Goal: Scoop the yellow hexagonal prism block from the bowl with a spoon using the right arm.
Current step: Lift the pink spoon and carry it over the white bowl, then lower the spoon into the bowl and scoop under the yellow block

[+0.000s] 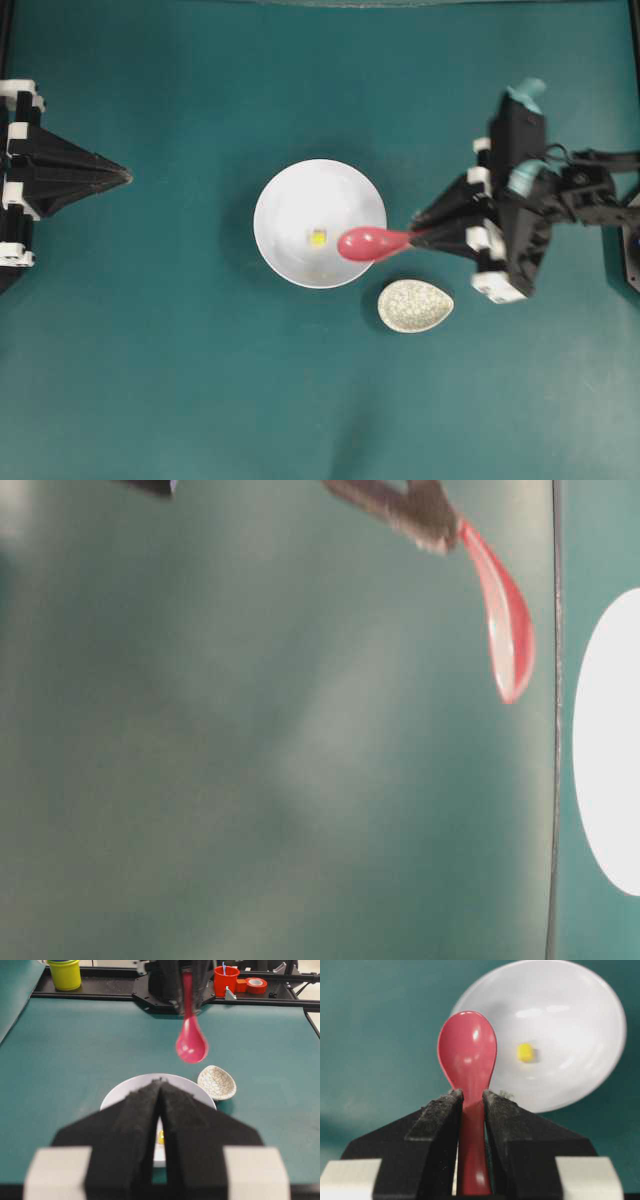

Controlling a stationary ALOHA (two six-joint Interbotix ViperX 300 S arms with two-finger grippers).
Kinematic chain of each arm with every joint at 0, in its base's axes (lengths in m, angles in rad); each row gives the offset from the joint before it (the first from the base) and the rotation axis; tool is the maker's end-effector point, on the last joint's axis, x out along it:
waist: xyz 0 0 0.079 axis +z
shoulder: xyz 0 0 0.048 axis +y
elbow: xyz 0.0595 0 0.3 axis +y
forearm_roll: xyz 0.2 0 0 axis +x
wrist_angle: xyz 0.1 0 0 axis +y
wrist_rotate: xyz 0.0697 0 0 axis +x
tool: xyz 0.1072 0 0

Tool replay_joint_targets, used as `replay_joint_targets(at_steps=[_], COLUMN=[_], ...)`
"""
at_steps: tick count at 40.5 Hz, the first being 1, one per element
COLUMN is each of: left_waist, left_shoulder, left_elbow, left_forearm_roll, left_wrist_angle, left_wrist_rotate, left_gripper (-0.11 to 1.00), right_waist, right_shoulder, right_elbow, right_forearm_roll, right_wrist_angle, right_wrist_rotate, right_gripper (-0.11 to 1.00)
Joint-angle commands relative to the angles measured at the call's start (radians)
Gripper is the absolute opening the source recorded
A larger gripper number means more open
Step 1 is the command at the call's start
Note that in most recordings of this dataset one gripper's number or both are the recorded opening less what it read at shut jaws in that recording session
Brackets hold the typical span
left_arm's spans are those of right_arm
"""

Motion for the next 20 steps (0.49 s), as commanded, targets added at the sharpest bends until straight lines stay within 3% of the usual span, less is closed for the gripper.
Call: replay_joint_targets(at_steps=[1,20], left_waist=[0.003,0.003], left_shoulder=[0.008,0.009], left_elbow=[-0.015,-0.012], left_forearm_roll=[0.002,0.003], left_wrist_angle=[-0.003,0.026], left_wrist_rotate=[-0.002,-0.003], left_gripper=[0.00,0.00], right_waist=[-0.034,-0.115], right_shoulder=[0.041,0.295], right_elbow=[-0.071,-0.350], right_forearm_roll=[0.000,-0.014], right_wrist_angle=[0.064,0.426], right_wrist_rotate=[0.009,0.028], right_gripper=[0.21,0.21])
